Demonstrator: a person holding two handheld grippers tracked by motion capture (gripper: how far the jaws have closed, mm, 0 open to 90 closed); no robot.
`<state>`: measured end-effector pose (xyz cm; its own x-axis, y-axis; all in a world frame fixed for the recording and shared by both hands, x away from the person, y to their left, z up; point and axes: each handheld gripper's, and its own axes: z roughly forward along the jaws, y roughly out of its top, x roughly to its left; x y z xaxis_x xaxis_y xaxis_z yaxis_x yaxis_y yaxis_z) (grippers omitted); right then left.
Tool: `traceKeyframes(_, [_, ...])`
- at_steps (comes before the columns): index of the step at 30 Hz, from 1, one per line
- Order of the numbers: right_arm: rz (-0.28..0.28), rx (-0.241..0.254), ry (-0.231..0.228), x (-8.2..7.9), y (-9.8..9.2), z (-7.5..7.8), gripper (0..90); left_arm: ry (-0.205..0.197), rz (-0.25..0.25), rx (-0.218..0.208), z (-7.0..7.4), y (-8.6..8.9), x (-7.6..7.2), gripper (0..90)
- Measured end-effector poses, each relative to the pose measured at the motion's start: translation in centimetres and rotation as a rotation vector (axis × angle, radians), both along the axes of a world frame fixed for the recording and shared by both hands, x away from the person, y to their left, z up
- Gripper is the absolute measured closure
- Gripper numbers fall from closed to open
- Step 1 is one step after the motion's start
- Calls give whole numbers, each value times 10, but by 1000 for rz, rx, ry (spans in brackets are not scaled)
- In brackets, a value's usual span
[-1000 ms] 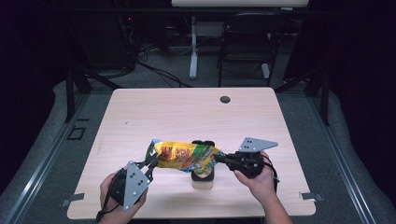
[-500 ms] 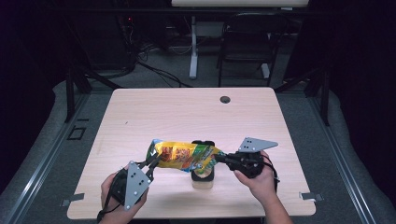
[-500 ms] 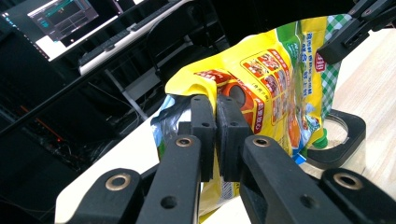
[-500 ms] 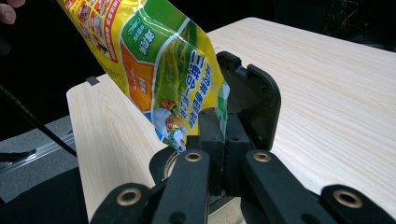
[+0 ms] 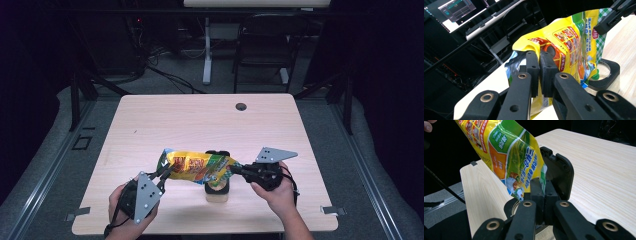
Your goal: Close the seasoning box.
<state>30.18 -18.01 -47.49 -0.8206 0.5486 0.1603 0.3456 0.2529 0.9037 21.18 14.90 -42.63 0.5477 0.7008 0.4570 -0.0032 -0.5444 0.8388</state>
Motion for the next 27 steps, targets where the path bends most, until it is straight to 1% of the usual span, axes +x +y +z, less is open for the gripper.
traceKeyframes(27, [-3, -1, 4, 1, -1, -1, 897, -1, -3, 1, 0, -2, -1, 872])
